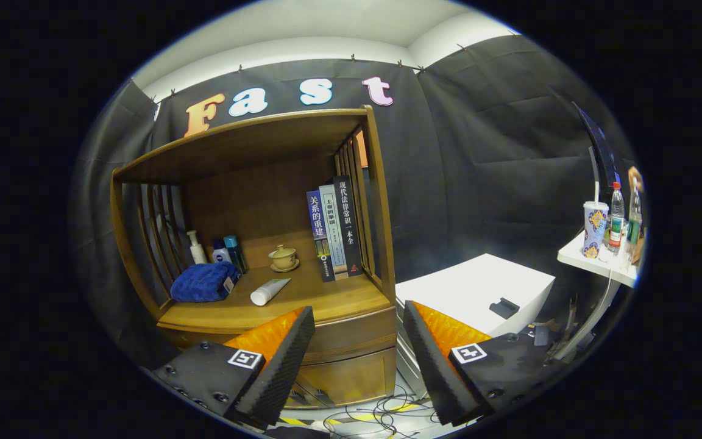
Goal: Pull open the drawer, take out the items inside it, and place them on the countertop above the cabinet.
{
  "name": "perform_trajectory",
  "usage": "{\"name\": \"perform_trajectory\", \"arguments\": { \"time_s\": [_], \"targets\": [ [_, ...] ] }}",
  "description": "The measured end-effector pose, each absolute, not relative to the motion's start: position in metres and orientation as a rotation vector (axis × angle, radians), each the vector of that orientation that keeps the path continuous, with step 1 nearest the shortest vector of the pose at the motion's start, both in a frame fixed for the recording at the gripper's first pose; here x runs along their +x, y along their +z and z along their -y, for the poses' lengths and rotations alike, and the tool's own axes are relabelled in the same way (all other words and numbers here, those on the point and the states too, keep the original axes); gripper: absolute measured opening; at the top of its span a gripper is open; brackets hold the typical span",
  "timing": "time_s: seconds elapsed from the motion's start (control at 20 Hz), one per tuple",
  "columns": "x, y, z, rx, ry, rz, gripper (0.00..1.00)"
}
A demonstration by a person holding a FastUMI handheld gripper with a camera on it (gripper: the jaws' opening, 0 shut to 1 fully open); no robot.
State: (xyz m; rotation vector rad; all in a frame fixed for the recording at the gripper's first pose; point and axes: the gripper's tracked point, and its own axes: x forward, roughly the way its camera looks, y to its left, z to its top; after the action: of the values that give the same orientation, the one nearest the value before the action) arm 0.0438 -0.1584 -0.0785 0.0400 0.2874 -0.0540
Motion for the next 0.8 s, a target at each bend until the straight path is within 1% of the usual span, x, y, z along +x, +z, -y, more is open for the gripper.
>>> {"name": "perform_trajectory", "arguments": {
  "time_s": [0.8],
  "targets": [
    [0.0418,-0.0796,0.1617,0.055,-0.061,-0.293,0.97]
  ]
}}
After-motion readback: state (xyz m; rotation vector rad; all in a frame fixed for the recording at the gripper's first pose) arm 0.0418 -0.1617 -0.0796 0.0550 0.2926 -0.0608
